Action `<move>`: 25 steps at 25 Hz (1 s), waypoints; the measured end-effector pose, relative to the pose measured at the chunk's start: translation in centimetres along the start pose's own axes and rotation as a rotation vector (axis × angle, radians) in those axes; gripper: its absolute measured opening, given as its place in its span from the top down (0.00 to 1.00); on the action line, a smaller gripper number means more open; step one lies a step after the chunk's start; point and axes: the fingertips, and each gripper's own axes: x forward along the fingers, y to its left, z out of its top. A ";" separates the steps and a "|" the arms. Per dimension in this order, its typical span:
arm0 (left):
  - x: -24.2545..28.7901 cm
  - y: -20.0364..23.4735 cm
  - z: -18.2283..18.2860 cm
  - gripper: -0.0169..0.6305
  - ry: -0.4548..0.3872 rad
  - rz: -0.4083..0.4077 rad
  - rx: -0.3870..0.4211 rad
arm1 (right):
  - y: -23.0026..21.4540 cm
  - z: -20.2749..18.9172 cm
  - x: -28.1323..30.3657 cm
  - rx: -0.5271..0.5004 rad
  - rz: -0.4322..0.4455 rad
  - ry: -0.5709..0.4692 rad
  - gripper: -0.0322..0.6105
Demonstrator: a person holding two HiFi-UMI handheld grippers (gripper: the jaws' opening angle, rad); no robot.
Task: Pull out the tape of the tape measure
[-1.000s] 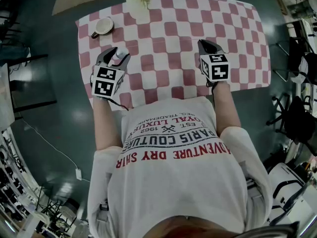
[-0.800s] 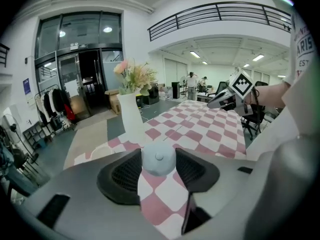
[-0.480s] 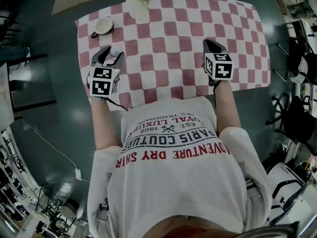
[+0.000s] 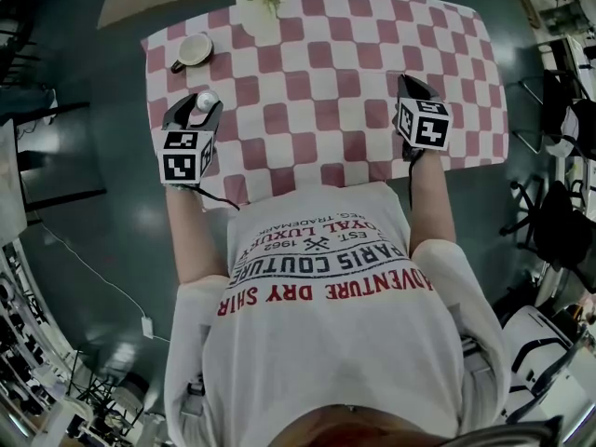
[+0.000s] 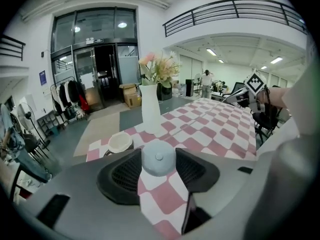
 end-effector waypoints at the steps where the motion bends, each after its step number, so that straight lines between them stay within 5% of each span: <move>1: 0.0 0.0 0.0 0.62 0.000 0.000 0.003 | -0.1 0.0 0.0 0.017 0.008 -0.003 0.90; 15: 1.5 -2.4 -0.4 0.62 0.040 -0.071 0.017 | 2.2 -2.1 1.1 0.027 0.075 0.047 0.90; 25: 5.2 -3.6 -4.4 0.62 0.142 -0.117 -0.040 | 3.2 -7.0 4.1 0.010 0.123 0.180 0.90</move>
